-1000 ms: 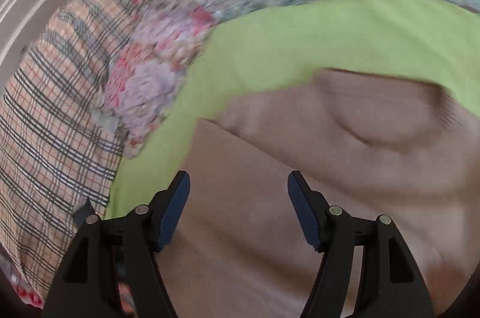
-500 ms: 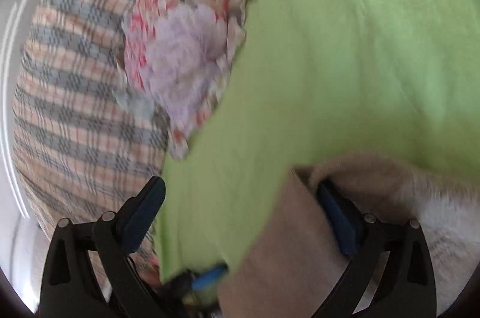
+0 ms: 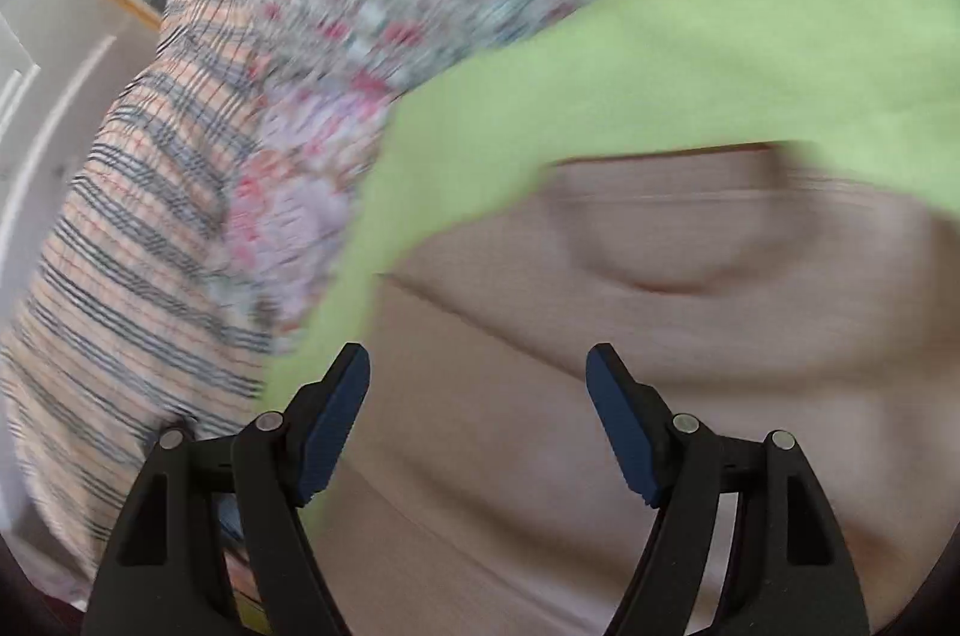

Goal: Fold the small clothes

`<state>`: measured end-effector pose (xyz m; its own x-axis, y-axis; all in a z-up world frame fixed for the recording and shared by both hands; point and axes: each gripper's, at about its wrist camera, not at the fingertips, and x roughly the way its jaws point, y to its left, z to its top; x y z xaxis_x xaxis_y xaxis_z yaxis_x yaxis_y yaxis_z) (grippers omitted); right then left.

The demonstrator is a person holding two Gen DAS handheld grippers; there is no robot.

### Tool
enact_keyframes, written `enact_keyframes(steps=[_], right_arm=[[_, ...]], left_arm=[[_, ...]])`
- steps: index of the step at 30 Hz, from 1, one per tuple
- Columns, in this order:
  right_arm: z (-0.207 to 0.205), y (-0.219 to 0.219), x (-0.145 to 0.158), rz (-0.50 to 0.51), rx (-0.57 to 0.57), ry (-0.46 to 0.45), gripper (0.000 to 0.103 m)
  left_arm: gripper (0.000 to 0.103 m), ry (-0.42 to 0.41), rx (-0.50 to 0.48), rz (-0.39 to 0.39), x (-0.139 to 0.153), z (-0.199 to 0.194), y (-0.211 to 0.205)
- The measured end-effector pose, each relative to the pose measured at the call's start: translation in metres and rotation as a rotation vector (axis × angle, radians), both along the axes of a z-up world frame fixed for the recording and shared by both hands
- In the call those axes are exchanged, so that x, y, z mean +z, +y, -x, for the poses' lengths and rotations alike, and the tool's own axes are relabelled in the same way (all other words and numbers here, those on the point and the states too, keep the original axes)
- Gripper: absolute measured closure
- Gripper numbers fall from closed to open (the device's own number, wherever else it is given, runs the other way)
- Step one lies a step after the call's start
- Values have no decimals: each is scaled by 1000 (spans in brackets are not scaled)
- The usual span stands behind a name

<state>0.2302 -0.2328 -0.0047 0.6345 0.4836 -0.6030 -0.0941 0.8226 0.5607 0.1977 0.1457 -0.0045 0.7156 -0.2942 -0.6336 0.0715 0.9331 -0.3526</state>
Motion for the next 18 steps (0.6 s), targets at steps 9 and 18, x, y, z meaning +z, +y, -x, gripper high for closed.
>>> enact_keyframes(steps=[9,18], right_arm=[[62,-46,-61,144,-224,186,37],[93,-49,7,122,-250,-38,97]], left_arm=[[42,205,-73,21,-19,-82,3],[34,226,-149,-78,-21,-92,-32]])
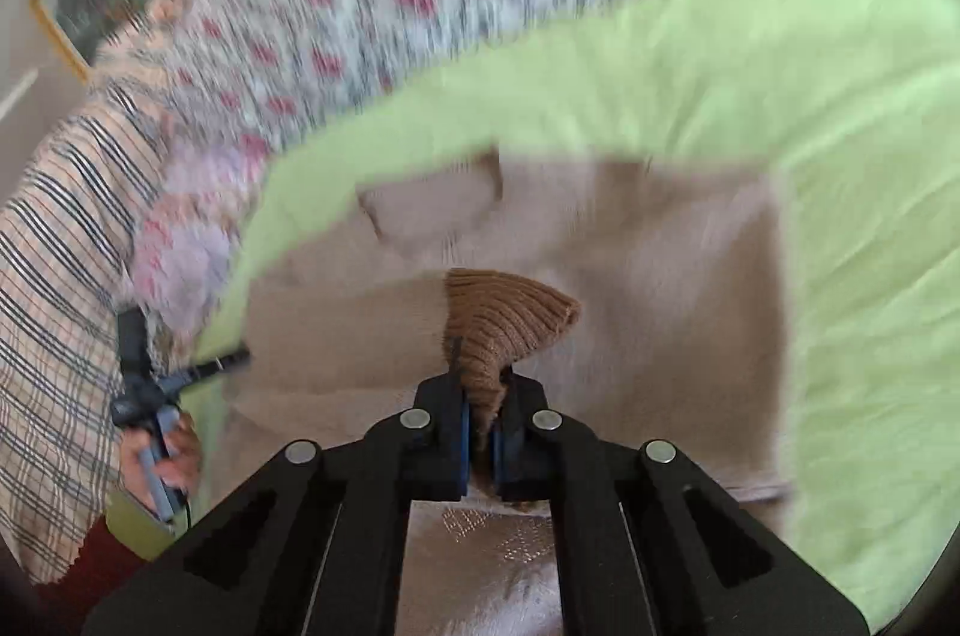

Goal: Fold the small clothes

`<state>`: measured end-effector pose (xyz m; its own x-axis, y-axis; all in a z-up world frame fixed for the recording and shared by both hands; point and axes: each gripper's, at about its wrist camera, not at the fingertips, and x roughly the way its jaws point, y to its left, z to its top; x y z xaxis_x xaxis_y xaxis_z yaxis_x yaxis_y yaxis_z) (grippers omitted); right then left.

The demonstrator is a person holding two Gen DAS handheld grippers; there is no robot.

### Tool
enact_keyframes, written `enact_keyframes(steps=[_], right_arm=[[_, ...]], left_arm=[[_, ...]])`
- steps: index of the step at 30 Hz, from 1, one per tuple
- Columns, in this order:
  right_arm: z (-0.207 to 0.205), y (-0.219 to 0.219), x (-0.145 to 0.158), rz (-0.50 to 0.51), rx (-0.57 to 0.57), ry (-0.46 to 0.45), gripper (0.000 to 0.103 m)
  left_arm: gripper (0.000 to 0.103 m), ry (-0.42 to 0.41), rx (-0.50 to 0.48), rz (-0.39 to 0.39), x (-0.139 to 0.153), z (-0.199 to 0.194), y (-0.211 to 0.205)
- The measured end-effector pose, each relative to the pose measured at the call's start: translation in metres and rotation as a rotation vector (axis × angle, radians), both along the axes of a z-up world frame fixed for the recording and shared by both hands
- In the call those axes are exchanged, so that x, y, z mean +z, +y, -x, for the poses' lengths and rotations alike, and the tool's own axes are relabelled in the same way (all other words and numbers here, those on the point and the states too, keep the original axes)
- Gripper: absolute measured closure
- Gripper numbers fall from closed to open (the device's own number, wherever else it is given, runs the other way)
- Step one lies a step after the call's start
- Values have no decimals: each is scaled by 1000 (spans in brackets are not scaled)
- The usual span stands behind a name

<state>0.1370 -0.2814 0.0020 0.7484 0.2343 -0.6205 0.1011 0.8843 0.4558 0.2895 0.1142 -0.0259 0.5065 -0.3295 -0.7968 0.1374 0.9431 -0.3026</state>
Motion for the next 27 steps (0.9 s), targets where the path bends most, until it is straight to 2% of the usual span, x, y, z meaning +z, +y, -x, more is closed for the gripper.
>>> enact_keyframes(steps=[2,6,7,8,9,11,12,13,15,18,20,24,27], right_arm=[[-3,0,-15,48,-4,75,97],[-7,3,-45,-6,12,138,97],[-7,4,-48,-14,11,139,97],[-7,5,-50,-27,15,142,97],[-6,2,-52,-30,21,144,97],[-3,1,-46,-26,35,116,97],[1,0,-42,-28,45,87,97],[1,1,-39,-19,48,69,97],[0,1,-45,52,21,109,97],[-10,-3,-67,53,15,190,97],[-8,-2,-71,69,1,199,97],[11,-7,-56,81,-49,182,91],[36,-13,-38,77,-49,144,91]], left_arm=[[34,4,-11,-14,-3,-3,-8],[36,5,-12,-50,-7,-9,-24],[44,-3,-15,-60,-7,-10,-27],[59,-13,-25,-71,-7,-9,-30],[89,-17,-40,-72,-7,-9,-32],[97,-92,-19,-119,2,-3,-31],[97,-136,-2,-130,7,1,-27],[97,-147,8,-124,8,2,-23],[98,-139,21,-120,3,0,-19],[98,-152,6,-203,-7,1,-30],[97,-158,8,-236,-8,0,-34],[95,-144,7,-265,-2,6,-35],[92,-127,8,-225,8,29,-30]])
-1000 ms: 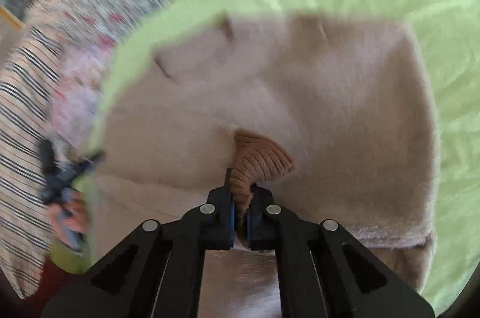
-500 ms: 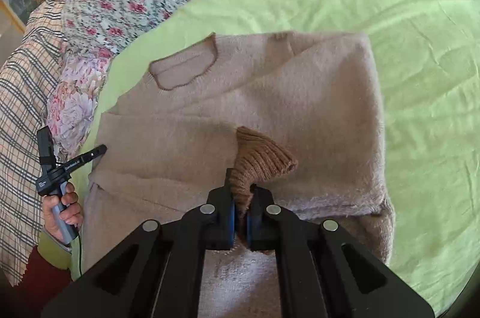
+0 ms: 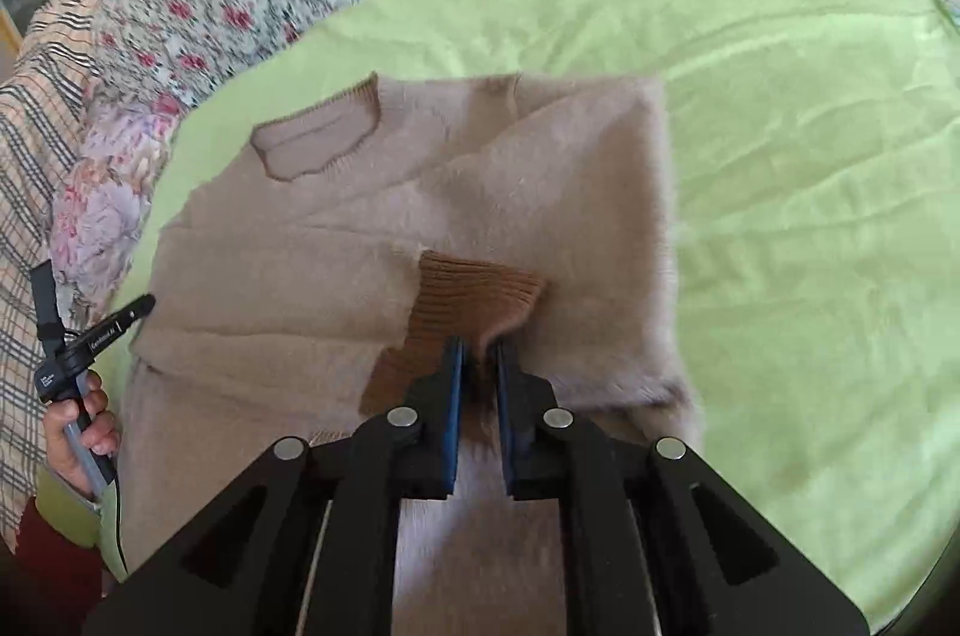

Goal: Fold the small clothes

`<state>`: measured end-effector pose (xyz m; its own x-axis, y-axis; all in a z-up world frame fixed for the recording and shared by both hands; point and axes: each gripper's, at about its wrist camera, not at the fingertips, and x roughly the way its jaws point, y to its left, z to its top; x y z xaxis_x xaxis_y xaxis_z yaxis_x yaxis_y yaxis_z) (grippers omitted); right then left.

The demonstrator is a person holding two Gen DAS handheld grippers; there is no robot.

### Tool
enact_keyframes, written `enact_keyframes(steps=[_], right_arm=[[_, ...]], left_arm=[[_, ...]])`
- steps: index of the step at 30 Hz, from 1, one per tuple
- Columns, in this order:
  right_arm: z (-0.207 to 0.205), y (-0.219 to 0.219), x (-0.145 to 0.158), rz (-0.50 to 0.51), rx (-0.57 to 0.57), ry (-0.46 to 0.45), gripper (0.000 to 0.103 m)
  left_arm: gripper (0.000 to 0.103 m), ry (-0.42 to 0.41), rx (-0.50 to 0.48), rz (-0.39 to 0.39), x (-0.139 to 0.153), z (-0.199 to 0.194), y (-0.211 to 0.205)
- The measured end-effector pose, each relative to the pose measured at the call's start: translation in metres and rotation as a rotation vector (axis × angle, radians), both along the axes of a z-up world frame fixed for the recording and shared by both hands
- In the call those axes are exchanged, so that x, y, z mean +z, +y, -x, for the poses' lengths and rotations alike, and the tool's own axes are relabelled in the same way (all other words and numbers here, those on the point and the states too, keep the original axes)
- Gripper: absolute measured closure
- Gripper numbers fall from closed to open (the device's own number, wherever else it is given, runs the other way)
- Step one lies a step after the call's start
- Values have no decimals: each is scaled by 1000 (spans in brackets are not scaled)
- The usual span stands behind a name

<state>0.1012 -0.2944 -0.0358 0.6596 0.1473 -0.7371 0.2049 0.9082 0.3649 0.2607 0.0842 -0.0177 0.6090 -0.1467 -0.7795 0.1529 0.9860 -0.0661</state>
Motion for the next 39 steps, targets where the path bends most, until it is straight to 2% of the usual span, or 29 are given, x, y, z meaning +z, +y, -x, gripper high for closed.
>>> enact_keyframes(steps=[3,4,5,6,8,12,16,21,24,27,28,29,30,33,35,37,39], right_arm=[[29,-6,12,-24,4,-23,90],[38,-7,14,-36,9,-24,88],[48,-7,15,-56,16,-24,79],[60,-7,15,-80,24,-29,70],[89,-2,16,-109,49,-41,66],[151,13,11,-144,93,-40,66],[211,34,-6,-184,135,-1,66],[230,67,-36,-226,208,47,66],[223,80,-47,-235,222,44,66],[215,87,-51,-238,234,34,66],[212,89,-52,-239,242,33,70],[212,90,-53,-238,250,38,90],[215,88,-52,-235,254,42,96],[236,64,-41,-251,259,-10,96],[257,34,-31,-255,207,-48,96],[270,4,-34,-258,137,-47,96],[277,-10,-44,-291,117,-50,96]], left_arm=[[90,-6,-14,51,10,42,4],[84,-3,-19,61,12,60,6],[78,2,-22,68,12,77,8],[76,7,-22,77,13,90,10],[75,14,-26,106,12,125,17],[71,36,-23,129,7,184,32],[64,66,-21,147,-4,238,51],[63,114,-29,168,-27,296,68],[57,121,-44,190,-36,325,71],[55,128,-64,190,-41,334,67],[55,127,-71,184,-42,334,64],[55,124,-73,176,-42,335,62],[55,121,-80,173,-41,334,60],[55,129,-97,174,-39,333,58],[55,137,-109,175,-38,331,61],[53,144,-121,177,-39,329,62],[52,144,-133,184,-41,329,62]])
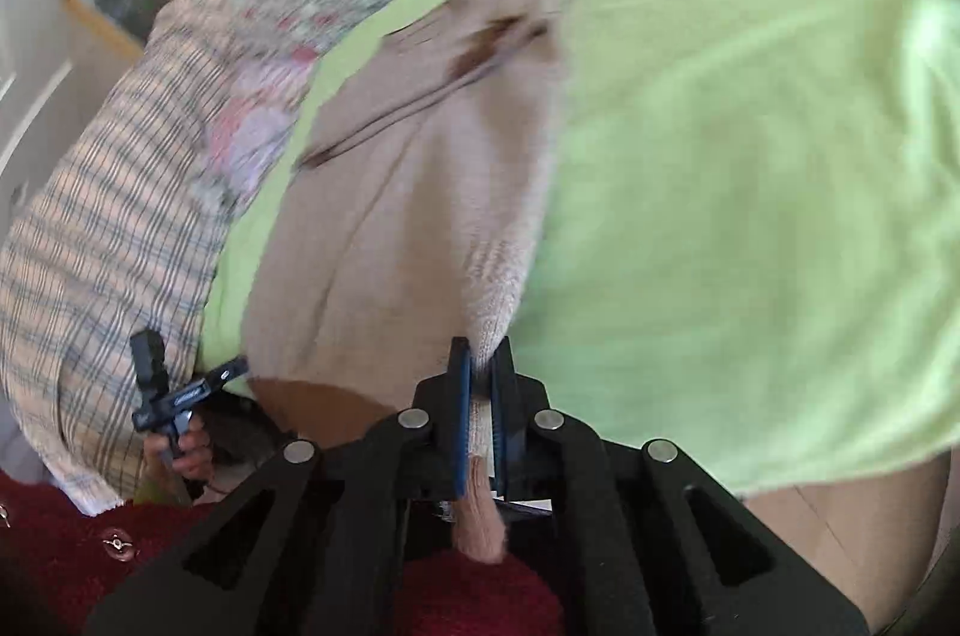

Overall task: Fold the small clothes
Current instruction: 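Grasp the brown hem with the left gripper while the right gripper grasps the hem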

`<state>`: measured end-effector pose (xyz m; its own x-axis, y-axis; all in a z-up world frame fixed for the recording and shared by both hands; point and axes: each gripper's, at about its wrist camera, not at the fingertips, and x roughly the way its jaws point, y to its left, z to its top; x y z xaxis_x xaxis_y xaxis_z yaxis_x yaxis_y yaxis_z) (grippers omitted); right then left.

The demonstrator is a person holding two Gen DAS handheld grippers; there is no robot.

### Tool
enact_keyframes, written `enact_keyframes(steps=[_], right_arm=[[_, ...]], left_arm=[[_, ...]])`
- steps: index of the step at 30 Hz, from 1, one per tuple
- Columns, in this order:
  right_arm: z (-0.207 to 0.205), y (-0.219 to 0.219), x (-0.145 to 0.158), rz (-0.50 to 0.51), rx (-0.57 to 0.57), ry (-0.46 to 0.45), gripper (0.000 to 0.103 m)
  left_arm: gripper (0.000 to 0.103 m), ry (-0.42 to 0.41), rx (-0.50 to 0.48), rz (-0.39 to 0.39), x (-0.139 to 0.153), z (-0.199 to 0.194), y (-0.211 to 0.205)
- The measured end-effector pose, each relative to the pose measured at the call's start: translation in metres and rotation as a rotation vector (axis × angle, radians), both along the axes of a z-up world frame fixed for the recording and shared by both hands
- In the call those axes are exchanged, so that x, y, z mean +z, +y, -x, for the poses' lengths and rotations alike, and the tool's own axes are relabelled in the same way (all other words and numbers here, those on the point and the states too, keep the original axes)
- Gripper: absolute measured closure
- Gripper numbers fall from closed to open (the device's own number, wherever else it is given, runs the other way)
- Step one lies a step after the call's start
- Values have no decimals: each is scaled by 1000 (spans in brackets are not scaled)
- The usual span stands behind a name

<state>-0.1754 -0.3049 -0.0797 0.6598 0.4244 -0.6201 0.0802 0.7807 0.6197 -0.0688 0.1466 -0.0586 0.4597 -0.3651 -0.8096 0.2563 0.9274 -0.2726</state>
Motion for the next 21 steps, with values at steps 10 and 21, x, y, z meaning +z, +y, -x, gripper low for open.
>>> enact_keyframes(steps=[10,21], right_arm=[[-14,21,-23,-155,170,-46,75],[-2,24,-36,-200,285,-62,62]], left_arm=[[84,-8,-74,66,-5,5,-2],[78,123,-214,135,-33,2,-9]])
